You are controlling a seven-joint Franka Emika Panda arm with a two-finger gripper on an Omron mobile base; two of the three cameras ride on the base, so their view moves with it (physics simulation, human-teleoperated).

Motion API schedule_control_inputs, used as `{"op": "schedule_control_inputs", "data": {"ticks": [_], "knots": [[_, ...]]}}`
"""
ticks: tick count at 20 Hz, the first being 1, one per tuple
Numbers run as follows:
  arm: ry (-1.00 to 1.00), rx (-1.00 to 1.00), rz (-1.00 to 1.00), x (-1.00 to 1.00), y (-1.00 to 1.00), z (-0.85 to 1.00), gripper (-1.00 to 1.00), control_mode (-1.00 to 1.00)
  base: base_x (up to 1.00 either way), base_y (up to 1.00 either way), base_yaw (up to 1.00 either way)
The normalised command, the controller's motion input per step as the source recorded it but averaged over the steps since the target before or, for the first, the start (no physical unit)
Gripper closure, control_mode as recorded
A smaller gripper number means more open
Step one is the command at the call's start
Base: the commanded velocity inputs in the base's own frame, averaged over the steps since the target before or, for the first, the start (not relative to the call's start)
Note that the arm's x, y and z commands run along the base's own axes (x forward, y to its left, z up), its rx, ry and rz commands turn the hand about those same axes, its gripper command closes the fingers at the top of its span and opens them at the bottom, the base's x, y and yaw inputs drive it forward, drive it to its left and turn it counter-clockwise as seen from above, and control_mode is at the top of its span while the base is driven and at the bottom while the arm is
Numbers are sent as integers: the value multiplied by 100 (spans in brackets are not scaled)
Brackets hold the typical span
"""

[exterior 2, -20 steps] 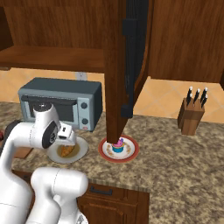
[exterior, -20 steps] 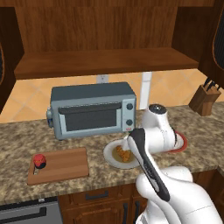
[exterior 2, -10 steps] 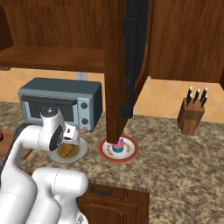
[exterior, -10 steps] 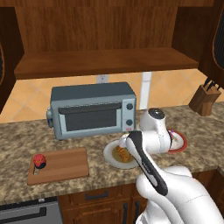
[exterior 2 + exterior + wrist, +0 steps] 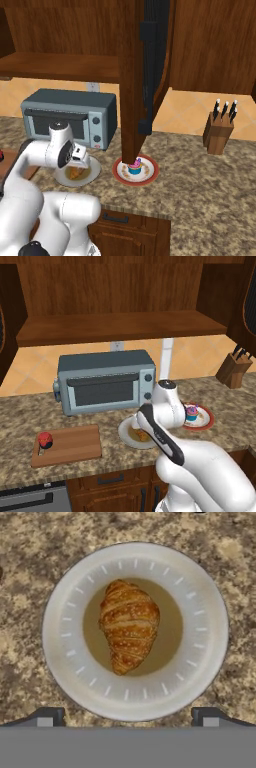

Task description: From the different types of pastries on the counter, select a croissant and place it on the cutting board. Then retrieve a jar of jam from the cabinet and place it alongside the croissant on the cutting board.

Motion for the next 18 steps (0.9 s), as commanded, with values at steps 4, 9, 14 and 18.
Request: {"op": "schedule_control_inputs", "data": {"ticks": [4, 9, 14, 18], "knots": [[0, 2, 0, 63, 1, 10, -100, -100, 0, 0, 0], [0, 1, 0, 28, 0, 0, -100, -100, 0, 0, 0], [19, -6, -1, -1, 0, -79, -100, -100, 0, 0, 0], [3, 8, 0, 0, 0, -1, -100, -100, 0, 0, 0]]}}
